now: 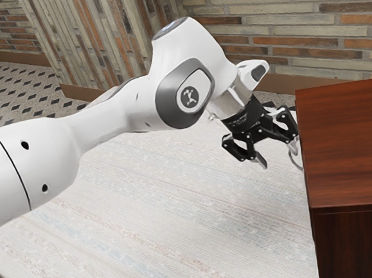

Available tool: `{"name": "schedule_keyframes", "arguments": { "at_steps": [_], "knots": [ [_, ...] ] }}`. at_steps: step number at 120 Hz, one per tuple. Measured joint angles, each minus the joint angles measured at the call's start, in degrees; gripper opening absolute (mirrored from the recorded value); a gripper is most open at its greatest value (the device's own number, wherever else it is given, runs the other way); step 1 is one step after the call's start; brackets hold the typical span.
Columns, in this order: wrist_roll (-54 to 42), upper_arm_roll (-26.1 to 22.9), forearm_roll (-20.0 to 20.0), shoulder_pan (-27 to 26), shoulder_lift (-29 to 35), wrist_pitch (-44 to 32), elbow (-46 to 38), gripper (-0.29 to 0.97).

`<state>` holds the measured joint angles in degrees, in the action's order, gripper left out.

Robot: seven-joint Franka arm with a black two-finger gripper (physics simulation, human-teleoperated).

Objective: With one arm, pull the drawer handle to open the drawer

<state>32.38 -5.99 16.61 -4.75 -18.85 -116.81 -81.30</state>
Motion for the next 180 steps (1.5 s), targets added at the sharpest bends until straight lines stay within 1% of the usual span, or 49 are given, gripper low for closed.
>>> {"name": "schedule_keyframes", "arguments": {
  "at_steps": [15, 29, 42, 62, 85, 128, 180],
  "knots": [
    [0.04, 0.0, -0.06, -0.06, 0.07, -0.24, -0.02, 0.31],
    [0.07, 0.01, -0.07, -0.13, 0.29, -0.23, -0.09, 0.17],
    [0.01, 0.02, -0.07, -0.08, 0.51, 0.04, -0.1, 0.07],
    [-0.52, 0.28, -0.1, 0.07, 1.62, 0.49, -1.29, -0.03],
    [-0.91, 0.54, -0.09, 0.59, 3.29, 0.74, -3.07, -0.07],
    [-1.15, 1.12, -0.33, 1.4, 5.21, 0.75, -5.48, -0.1],
    [-1.15, 1.22, -0.47, 3.43, 8.35, 0.27, -9.5, -0.11]
  ]
}}
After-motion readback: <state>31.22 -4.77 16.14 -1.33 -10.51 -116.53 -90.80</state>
